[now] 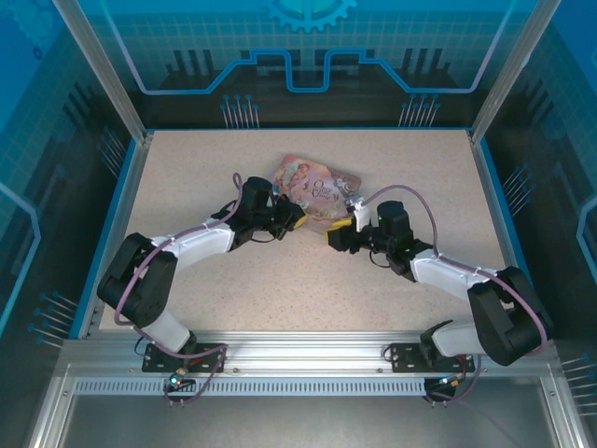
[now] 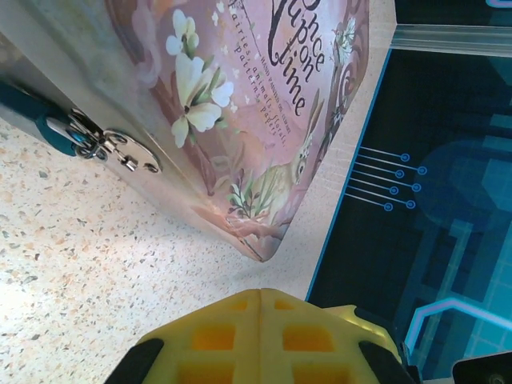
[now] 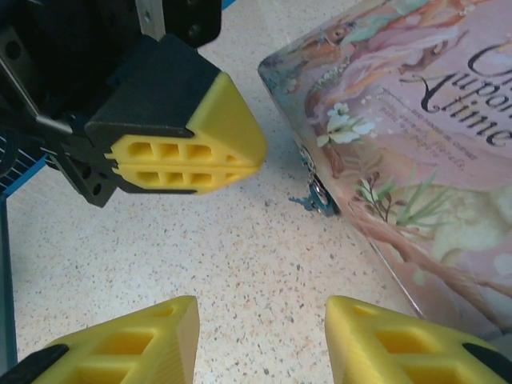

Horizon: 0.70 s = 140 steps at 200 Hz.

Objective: Unlock a padlock with a key

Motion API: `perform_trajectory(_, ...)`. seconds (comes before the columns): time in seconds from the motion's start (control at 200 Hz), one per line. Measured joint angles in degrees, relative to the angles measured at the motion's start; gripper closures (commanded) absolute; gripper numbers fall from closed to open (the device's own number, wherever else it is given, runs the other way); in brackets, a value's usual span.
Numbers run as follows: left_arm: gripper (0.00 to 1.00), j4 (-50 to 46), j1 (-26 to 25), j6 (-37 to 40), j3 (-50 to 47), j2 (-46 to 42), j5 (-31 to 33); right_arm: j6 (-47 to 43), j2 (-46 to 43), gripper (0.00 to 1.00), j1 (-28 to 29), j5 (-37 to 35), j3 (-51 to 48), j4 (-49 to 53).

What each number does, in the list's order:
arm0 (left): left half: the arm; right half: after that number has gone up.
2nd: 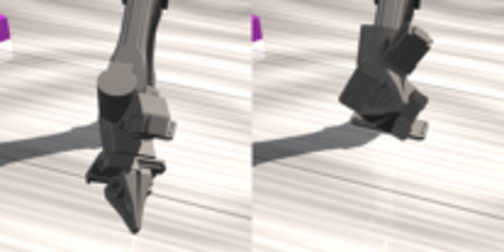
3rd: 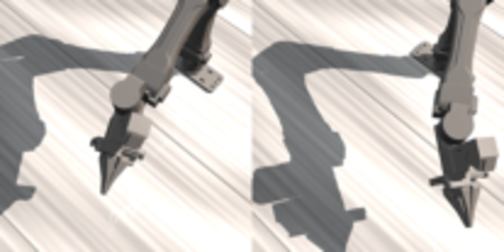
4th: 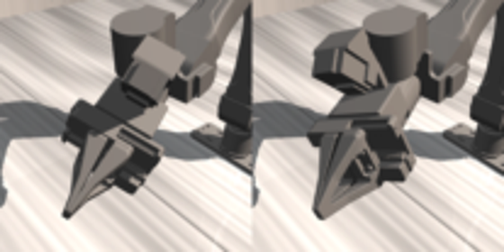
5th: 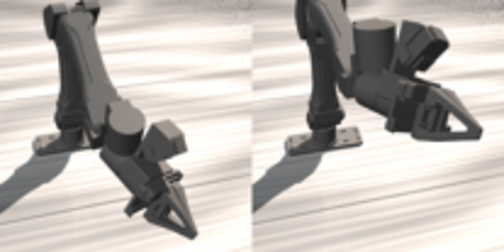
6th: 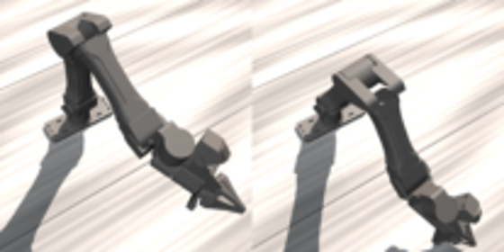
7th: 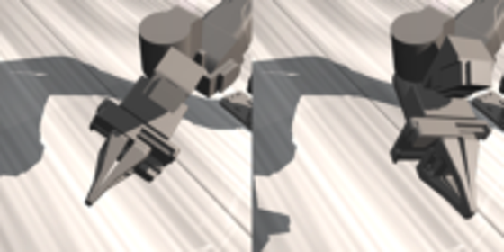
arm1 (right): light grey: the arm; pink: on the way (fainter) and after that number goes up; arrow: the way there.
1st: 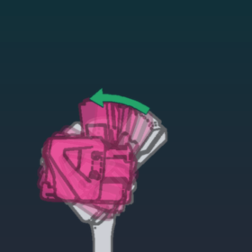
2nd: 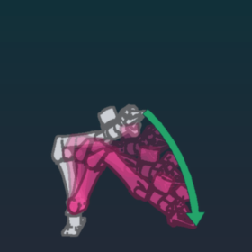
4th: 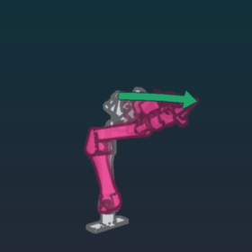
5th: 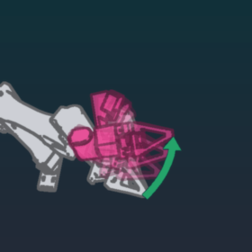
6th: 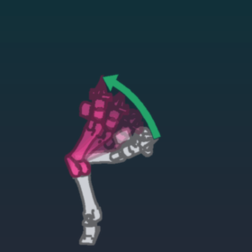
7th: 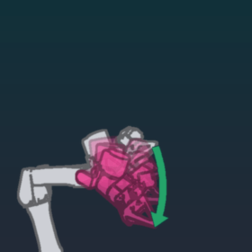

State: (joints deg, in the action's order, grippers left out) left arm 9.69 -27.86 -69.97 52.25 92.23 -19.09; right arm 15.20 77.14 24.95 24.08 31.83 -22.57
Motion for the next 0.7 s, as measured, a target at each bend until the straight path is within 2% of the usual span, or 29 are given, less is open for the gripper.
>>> perform_trajectory(0.19, 0.75, -2.7, 0.8, 5.9, -2.9, -4.2, 3.9, -0.2, -1.2, 0.45, 0.0, -3.5, 0.7, 6.2)
perform_trajectory(0.375, 0.55, -3.4, 1.4, 16.3, -8.7, -11.9, 9.6, 1.9, -2.7, 0.36, -1.3, -9.6, 5.4, 13.9)
perform_trajectory(0.545, 0.44, -0.4, 2.1, 25.7, -14.9, -15.8, 13.3, 5.4, -2.7, 0.32, -4.1, -12.3, 8.2, 17.2)
perform_trajectory(0.7, 0.37, 2.3, 2.2, 32.3, -16.2, -15.3, 13.2, 7.7, -0.4, 0.28, -4.8, -12.8, 10.7, 19.7)
